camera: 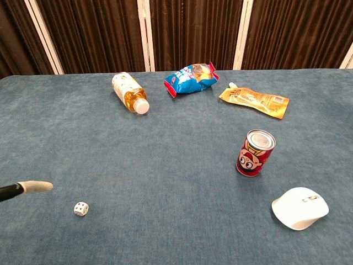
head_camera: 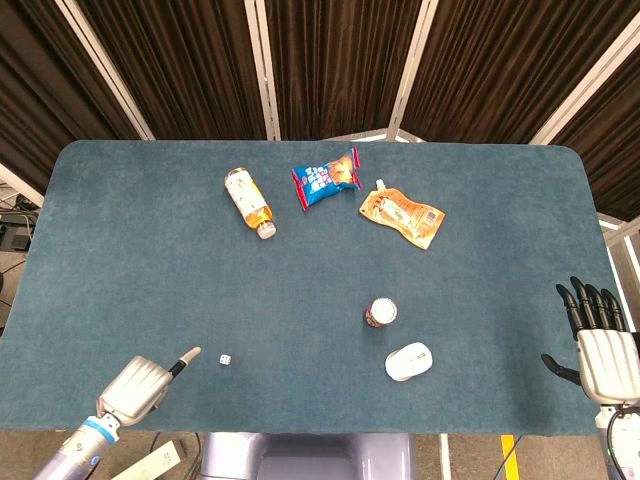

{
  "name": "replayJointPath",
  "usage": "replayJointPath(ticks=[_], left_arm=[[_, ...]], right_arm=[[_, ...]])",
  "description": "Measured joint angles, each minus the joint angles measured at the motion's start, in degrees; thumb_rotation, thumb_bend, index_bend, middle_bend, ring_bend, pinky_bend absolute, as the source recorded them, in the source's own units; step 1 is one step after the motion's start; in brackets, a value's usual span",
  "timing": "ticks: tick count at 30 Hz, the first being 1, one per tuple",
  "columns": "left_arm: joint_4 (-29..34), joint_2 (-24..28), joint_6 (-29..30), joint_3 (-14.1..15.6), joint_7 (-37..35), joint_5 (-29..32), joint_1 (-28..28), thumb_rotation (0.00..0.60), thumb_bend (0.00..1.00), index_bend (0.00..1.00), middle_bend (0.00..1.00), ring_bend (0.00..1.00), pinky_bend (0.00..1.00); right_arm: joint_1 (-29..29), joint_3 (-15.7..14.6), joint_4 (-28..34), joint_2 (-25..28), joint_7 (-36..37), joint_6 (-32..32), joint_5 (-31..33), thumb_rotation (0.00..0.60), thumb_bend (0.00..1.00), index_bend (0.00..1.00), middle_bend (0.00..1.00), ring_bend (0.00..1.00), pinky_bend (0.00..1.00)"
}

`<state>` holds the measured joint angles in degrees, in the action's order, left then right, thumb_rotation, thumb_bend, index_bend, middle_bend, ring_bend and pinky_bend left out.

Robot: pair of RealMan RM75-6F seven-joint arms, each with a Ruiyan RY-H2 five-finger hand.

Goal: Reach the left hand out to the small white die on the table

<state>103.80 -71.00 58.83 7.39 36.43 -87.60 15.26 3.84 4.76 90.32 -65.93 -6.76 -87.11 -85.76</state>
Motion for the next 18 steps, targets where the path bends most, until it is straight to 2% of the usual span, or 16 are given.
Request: replayJointPath(ticks=[18], left_arm=[[0.1, -5.6, -3.3, -0.9, 6.1, 7.0, 2.8, 0.6, 0.79, 0.0, 0.77, 0.84, 0.9]], right_arm=[[-0.2, -0.2, 0.2, 0.4, 0.8, 0.2, 0.1, 0.6, 0.01, 0.04, 0.0, 0.0, 0.0]])
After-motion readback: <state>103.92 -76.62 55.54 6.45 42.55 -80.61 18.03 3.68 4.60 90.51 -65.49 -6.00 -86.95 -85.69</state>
